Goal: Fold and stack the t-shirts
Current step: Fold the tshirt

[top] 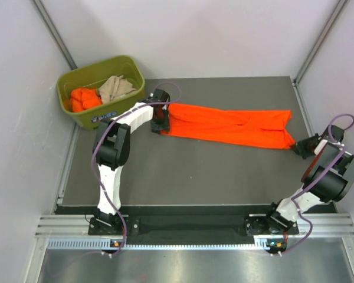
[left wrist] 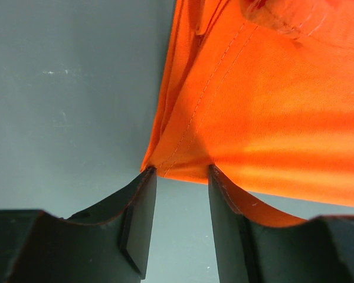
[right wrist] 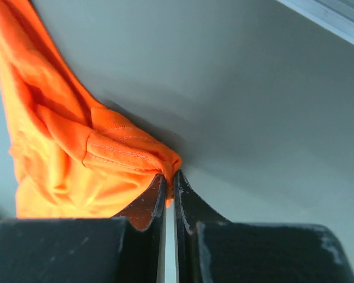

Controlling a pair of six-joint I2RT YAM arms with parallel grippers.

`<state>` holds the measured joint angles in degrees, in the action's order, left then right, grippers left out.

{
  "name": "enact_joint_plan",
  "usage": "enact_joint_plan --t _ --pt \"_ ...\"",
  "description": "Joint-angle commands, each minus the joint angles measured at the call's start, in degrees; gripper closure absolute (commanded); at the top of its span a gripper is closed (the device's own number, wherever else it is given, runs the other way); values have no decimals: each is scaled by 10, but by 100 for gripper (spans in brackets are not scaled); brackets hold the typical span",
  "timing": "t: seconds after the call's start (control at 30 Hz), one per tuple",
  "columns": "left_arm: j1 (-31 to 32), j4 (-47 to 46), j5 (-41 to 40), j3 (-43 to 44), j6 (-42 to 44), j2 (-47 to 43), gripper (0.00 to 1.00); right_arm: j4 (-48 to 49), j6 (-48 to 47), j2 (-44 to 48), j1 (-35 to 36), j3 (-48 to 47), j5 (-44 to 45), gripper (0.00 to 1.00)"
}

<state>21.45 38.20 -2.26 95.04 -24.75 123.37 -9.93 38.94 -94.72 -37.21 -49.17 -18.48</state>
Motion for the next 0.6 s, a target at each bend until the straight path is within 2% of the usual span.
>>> enact_joint_plan --t 0.0,0.4,0.57 --pt "-6 2 -8 -4 -3 36 55 -10 -34 10 -7 -5 35 100" --pt "-5 12 11 -35 1 17 57 -21 -82 -28 -2 -71 61 100" --pt "-4 -15 20 -87 3 -61 52 -22 -80 -49 10 -112 58 100"
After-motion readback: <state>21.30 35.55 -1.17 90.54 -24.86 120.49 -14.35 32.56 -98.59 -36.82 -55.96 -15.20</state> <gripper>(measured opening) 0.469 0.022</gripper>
